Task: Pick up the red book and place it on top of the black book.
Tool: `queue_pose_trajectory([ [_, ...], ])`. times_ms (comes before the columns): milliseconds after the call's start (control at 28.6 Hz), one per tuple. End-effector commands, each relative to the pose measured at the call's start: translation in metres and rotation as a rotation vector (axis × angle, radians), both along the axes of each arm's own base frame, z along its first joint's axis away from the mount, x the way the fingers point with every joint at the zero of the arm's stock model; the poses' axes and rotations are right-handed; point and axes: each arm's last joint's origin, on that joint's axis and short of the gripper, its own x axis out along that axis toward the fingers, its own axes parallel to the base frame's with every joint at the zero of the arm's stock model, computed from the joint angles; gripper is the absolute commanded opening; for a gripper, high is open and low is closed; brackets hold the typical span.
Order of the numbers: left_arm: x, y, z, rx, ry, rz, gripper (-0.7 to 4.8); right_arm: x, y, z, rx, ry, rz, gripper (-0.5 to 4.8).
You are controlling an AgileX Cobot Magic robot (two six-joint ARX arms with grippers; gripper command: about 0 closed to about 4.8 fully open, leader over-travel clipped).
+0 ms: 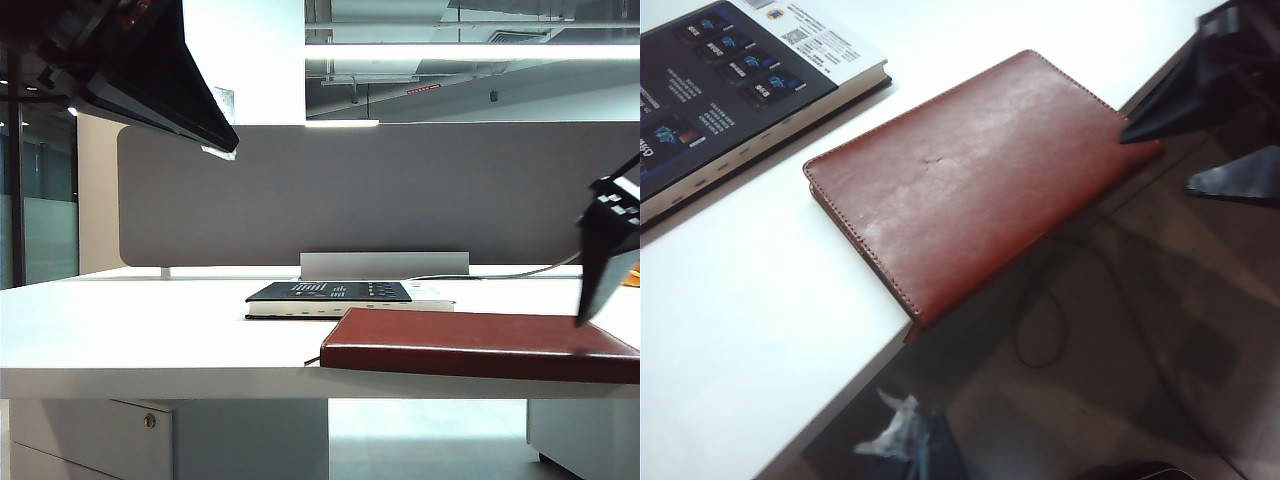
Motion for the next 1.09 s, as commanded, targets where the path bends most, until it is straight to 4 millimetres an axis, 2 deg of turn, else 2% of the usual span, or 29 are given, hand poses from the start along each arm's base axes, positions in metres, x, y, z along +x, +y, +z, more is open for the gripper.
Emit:
queue_pose_trajectory([
  [35,0.0,0.0,0.003,-0.014,-0.013,-0.003,-0.06,0.016,0.007,0.001,0.057,-0.109,0.006,4.79],
  [210,0.0,0.0,0.001,0.001,0.001,-0.003,-0.06,0.024,0.011,-0.02,0.05,-0.038,-0.002,4.79],
  [280,-0.001,0.001,0.0,0.008,0.008,-0.003,-0.06,0.027,0.012,-0.018,0.074,-0.07,0.011,4.79],
  [315,-0.001,0.001,0.0,0.008,0.008,-0.003,-0.06,0.029,0.013,-0.016,0.08,-0.099,0.023,4.38],
  [350,-0.001,0.001,0.0,0.008,0.007,-0.003,-0.06,0.031,0.014,-0.013,0.09,-0.135,0.031,3.63],
  [455,-0.001,0.001,0.0,0.007,0.007,-0.003,-0.06,0.034,0.016,-0.008,0.11,-0.191,0.051,2.3],
  [490,-0.001,0.001,0.0,0.007,0.006,-0.003,-0.06,0.035,0.017,-0.006,0.119,-0.217,0.07,1.63],
  [525,0.0,0.0,0.0,0.006,0.003,-0.003,-0.06,0.036,0.017,-0.005,0.13,-0.23,0.078,1.36],
  [630,0.0,0.0,0.001,-0.002,-0.006,-0.004,-0.06,0.038,0.019,0.002,0.158,-0.301,0.112,1.33],
  [665,0.0,0.0,0.001,-0.002,-0.005,-0.004,-0.06,0.039,0.02,0.004,0.173,-0.322,0.122,1.16],
  [735,0.0,0.0,0.001,-0.002,-0.005,-0.004,-0.06,0.041,0.021,0.009,0.196,-0.372,0.133,0.44],
  [875,0.0,0.0,0.002,-0.008,-0.01,-0.004,-0.06,0.045,0.023,0.02,0.244,-0.487,0.151,-0.07],
  [1085,0.003,-0.003,0.01,-0.079,-0.069,-0.007,-0.06,0.046,0.026,0.033,0.305,-0.599,0.2,-0.09],
])
